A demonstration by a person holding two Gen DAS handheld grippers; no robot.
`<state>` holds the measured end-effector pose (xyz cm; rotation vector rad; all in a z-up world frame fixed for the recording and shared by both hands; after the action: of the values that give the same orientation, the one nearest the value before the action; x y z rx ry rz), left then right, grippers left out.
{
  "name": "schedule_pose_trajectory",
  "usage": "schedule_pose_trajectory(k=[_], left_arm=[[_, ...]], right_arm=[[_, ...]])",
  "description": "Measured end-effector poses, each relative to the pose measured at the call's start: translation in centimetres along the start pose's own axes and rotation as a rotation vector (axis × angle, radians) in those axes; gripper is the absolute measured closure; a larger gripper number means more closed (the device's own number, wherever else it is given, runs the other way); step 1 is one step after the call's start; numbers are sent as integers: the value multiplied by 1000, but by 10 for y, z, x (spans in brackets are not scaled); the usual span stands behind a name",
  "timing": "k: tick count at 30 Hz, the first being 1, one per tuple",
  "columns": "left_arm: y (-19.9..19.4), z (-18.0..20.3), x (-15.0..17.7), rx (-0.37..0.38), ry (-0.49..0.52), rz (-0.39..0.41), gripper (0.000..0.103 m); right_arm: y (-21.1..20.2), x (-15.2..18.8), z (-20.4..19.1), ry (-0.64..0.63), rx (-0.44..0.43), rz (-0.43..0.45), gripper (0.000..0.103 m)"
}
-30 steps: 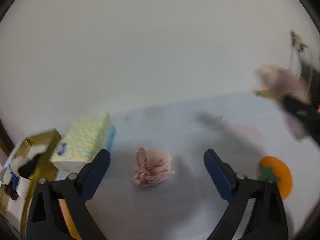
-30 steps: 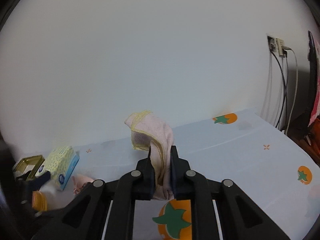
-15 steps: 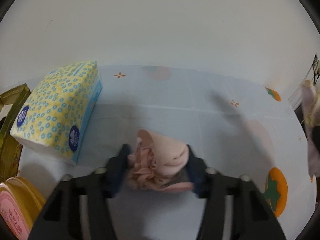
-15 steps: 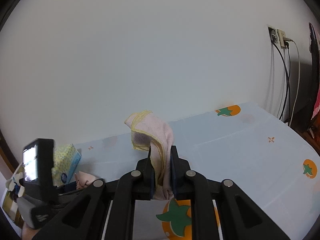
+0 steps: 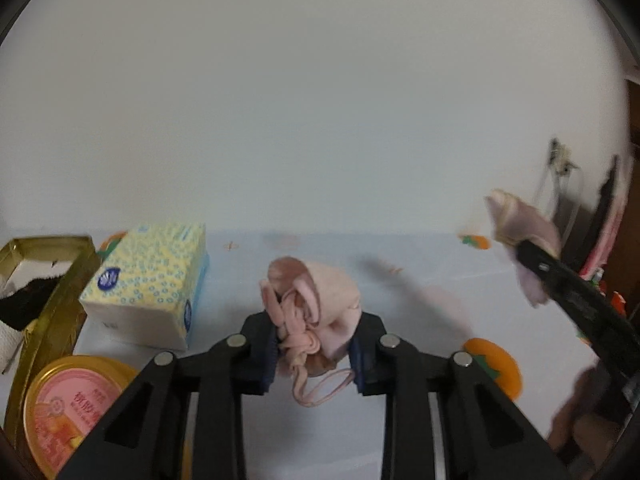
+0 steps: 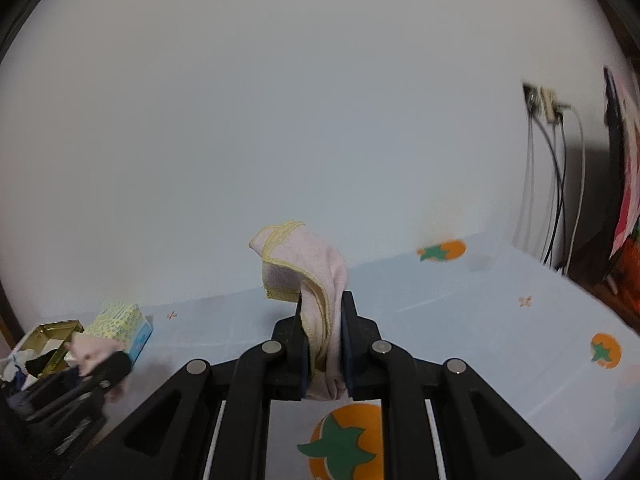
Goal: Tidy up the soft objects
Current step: 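Carry the pink sock and pink cloth over the gold tray with both tools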
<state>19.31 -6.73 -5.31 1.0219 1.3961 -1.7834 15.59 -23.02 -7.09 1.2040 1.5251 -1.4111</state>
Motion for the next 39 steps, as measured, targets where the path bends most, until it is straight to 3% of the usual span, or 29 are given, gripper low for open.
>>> schedule_pose_trajectory(k=[5,10,22,39], left_arm=[[-28,8,1,130,1,60,76],[-45,18,0,157,56,115,76],[-48,20,-4,99,103,122,76],[-55,10,4,84,97,110,76]], right_arm=[[-16,-1,1,-5,41,70,89],[-20,6,5,29,67,55,89],[-52,19,-16,18,51,92,89],[-81,32,-41,12,73,104,89]])
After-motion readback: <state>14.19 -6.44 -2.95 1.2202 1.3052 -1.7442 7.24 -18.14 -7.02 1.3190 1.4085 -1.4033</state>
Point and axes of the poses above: each gripper's, at about its wrist camera, not at the fingertips, and y roughly the way its jaws point, z to its right, x to its underside, the point moved 10 cm from there along y, roughly the way its jaws point, and after that the axes turned 3 degrees about -z, right-handed, at the moved point
